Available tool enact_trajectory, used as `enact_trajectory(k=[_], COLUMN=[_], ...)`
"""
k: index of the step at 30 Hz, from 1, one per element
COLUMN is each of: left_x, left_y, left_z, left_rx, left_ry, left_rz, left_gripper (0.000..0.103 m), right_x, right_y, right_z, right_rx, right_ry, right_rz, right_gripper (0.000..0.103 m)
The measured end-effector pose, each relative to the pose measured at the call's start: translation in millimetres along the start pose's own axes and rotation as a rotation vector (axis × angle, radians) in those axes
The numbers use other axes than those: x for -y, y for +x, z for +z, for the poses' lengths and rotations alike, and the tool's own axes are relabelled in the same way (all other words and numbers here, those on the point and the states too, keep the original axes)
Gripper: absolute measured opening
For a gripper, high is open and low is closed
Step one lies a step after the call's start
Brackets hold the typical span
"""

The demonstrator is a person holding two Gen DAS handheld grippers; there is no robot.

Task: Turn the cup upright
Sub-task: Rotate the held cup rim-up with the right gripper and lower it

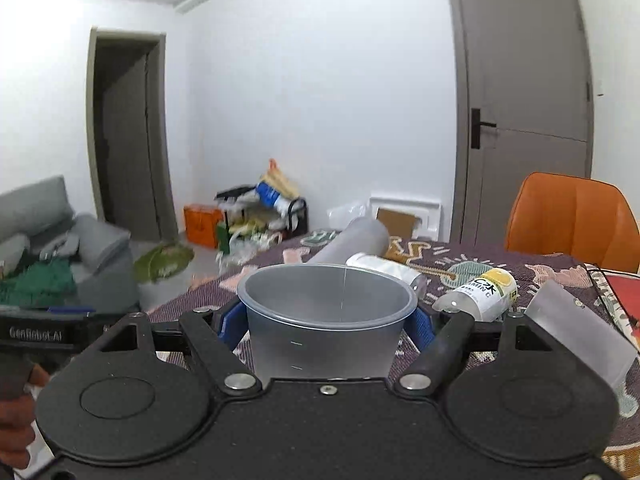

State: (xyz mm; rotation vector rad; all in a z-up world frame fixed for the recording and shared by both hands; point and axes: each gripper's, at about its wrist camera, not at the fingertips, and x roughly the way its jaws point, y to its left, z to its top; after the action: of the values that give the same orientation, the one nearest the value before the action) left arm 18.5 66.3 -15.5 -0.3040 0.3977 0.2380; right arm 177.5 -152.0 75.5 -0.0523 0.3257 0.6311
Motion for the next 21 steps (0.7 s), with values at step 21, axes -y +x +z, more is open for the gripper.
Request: enact_trajectory(k=[21], left_x=[-0.7], left_y=[6.1], left_z=[-3.2], left_rx=[-0.042], left_ry=[0.043], left_rz=[-0.003], left_gripper=[0.099], right_x=[-6.7], right_y=[-7.7], right_z=[-19.1], right_rx=[-0.023], right_ry=[-0.039], right_rz=[0.041], right_gripper=[0.102])
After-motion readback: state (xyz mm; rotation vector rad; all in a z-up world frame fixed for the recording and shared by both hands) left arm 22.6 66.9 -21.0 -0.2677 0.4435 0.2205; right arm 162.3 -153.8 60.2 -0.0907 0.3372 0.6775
